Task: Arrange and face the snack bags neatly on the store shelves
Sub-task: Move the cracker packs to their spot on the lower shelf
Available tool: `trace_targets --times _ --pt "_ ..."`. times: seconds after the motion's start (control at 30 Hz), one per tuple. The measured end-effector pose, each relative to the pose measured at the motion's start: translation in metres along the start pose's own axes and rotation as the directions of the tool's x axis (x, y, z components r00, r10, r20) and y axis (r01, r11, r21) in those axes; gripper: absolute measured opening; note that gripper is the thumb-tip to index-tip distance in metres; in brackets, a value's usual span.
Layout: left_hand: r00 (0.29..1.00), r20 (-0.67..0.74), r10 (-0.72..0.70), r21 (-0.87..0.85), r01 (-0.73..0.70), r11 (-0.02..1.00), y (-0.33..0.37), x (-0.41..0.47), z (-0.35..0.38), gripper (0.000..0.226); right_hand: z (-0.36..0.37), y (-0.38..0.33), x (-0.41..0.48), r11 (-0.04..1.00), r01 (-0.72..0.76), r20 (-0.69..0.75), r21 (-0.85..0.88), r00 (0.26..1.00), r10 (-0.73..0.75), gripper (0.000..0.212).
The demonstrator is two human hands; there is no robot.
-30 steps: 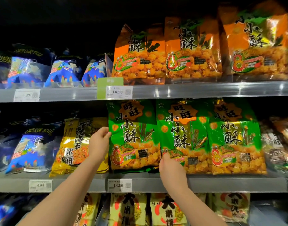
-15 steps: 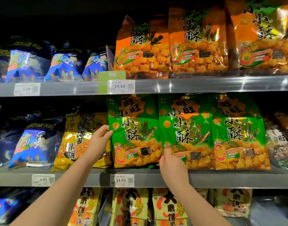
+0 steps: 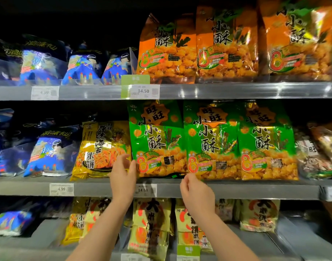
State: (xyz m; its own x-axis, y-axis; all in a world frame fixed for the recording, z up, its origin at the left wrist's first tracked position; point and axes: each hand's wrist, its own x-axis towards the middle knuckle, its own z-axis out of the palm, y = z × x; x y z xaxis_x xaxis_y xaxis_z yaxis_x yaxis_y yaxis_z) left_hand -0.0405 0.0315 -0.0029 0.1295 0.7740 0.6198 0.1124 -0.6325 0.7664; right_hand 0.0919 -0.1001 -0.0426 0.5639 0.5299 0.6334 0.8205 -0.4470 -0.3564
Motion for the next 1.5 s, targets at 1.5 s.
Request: trace_targets --times 1.5 --pt "0.684 0.424 -0.594 0.266 0.533 0.803 -0.161 -0.119 0.035 0.057 0.144 -0.001 -0.069 0.524 -0.718 0.627 0.458 0.679 0.383 0.076"
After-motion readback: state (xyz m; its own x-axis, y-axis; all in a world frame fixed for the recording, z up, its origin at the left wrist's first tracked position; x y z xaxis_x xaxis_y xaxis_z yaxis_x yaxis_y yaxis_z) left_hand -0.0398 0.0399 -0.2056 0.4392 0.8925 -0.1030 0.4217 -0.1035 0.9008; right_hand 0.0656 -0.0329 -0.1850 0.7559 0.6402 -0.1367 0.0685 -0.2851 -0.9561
